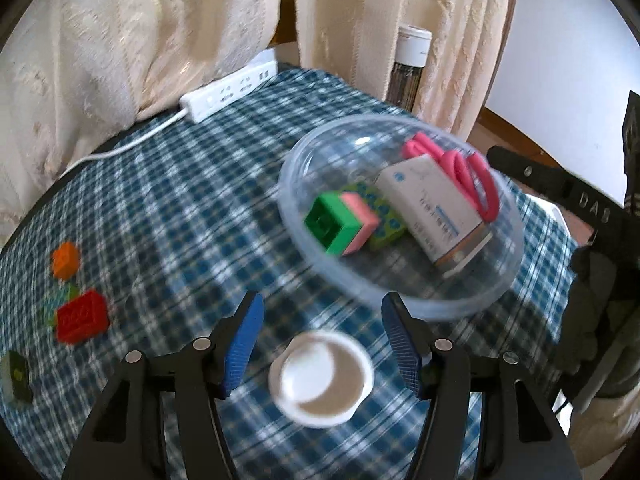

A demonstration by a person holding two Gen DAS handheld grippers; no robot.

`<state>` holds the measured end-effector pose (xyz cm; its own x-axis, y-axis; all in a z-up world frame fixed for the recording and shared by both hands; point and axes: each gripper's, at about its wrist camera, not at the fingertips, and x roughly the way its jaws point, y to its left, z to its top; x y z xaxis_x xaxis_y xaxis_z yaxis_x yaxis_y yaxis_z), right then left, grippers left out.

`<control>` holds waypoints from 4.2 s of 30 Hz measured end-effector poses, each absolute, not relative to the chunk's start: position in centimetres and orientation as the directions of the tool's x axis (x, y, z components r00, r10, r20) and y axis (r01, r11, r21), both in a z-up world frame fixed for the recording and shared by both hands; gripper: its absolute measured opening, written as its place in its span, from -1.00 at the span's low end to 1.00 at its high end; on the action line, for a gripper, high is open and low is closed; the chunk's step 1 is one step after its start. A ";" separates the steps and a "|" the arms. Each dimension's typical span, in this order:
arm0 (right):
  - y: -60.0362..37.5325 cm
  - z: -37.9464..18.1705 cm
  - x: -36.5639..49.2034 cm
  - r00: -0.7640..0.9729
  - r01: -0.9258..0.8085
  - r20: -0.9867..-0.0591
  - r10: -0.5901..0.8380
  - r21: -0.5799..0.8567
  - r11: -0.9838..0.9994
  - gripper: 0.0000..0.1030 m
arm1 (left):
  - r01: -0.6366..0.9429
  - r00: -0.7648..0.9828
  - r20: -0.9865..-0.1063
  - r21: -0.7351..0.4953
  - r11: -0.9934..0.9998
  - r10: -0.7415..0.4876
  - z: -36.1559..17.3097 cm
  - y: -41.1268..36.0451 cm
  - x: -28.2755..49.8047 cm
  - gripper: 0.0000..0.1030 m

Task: Organize objects
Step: 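Lower the foam loop and the cup into the clear bowl with both tools, then open the left tool to drop the cup while the right tool releases the foam loop, then withdraw both tools from the bowl toward the red brick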

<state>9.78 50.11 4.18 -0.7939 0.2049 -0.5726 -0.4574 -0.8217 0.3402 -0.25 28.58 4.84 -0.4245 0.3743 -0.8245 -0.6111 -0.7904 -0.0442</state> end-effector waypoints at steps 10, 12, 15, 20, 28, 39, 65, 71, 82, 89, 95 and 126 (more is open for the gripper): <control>49.9 4.0 10.2 -0.793 -0.460 -0.575 0.202 0.348 -0.817 0.27 | -0.610 -0.390 -0.849 -0.051 -0.791 0.356 3.5 27.0 0.9 0.28; 49.9 4.0 10.2 -0.793 -0.460 -0.575 0.202 0.347 -0.817 0.27 | -0.617 -0.385 -0.852 -0.049 -0.786 0.356 3.3 27.2 1.0 0.28; 49.8 4.0 10.4 -0.793 -0.460 -0.575 0.201 0.348 -0.817 0.27 | -0.621 -0.381 -0.856 -0.043 -0.782 0.349 2.9 27.3 1.4 0.28; 49.9 4.0 10.3 -0.793 -0.459 -0.575 0.201 0.348 -0.818 0.27 | -0.623 -0.384 -0.865 -0.016 -0.782 0.324 2.0 27.6 1.7 0.25; 49.9 4.1 10.5 -0.794 -0.460 -0.573 0.202 0.351 -0.815 0.27 | -0.631 -0.418 -0.848 0.015 -0.775 0.325 2.6 27.4 2.4 0.04; 50.2 4.3 10.9 -0.800 -0.464 -0.564 0.205 0.365 -0.807 0.27 | -0.680 -0.454 -0.788 0.005 -0.733 0.416 6.4 29.9 2.5 0.04; 50.2 4.2 10.8 -0.799 -0.464 -0.568 0.200 0.368 -0.806 0.27 | -0.700 -0.465 -0.743 -0.025 -0.714 0.482 5.9 34.0 0.1 0.08; 49.5 4.6 10.7 -0.802 -0.453 -0.565 0.195 0.362 -0.815 0.27 | -0.685 -0.464 -0.753 -0.029 -0.728 0.467 5.7 33.4 0.1 0.08; 48.4 4.9 10.8 -0.806 -0.441 -0.562 0.185 0.362 -0.821 0.28 | -0.663 -0.465 -0.763 -0.037 -0.748 0.450 5.8 31.9 0.4 0.14; 47.2 5.2 10.7 -0.813 -0.426 -0.555 0.174 0.364 -0.829 0.37 | -0.632 -0.473 -0.770 -0.042 -0.774 0.429 5.7 30.4 0.1 0.22; 45.9 5.6 10.2 -0.817 -0.410 -0.552 0.165 0.357 -0.839 0.43 | -0.589 -0.483 -0.775 -0.056 -0.806 0.408 5.6 28.2 -0.4 0.29; 33.5 5.5 4.1 -0.789 -0.224 -0.615 0.008 0.275 -0.935 0.66 | -0.251 -0.588 -0.784 -0.060 -0.966 0.201 4.6 10.7 -3.7 0.32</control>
